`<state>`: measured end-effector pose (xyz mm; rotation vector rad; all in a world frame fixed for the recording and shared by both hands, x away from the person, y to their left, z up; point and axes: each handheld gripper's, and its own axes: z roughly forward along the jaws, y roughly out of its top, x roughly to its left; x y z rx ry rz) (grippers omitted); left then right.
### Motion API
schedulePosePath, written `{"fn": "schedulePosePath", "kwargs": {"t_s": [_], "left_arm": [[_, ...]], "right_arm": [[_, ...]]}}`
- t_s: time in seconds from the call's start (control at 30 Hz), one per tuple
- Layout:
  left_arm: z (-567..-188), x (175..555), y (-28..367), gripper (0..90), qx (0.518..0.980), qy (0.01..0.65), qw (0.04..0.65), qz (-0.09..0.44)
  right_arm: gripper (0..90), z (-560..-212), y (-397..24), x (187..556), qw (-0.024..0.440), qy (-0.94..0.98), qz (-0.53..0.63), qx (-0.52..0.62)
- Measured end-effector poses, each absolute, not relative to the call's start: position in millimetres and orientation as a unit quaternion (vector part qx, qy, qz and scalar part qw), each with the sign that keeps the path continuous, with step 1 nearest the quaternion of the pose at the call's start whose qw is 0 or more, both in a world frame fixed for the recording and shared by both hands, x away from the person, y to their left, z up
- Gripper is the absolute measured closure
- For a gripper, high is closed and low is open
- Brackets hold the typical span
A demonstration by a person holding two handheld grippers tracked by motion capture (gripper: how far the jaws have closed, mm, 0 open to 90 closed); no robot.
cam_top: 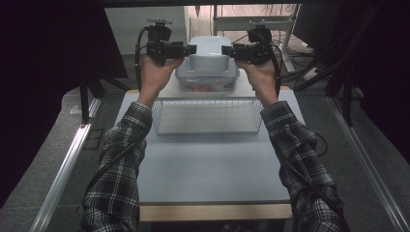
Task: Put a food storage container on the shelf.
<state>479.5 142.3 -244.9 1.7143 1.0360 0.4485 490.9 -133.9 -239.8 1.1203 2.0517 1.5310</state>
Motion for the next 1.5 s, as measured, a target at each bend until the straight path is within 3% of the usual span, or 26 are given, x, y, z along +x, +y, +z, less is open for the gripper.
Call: {"fn": "schedulePosePath", "kwargs": {"t_s": [0.5, 0.9, 1.5], "left_arm": [[-261, 449, 142, 17.4, 0.759, 0.358, 0.519, 0.163], [-294, 427, 141, 1.6, 0.782, 0.327, 0.501, 0.174], [-334, 397, 134, 1.1, 0.807, 0.301, 0.474, 0.181]], "right_arm": [[24.7, -254, -145, 475, 0.165, 0.754, 0.536, 0.342], [18.3, -283, -152, 457, 0.154, 0.773, 0.532, 0.308], [11.4, -312, -154, 429, 0.15, 0.793, 0.524, 0.272]]}}
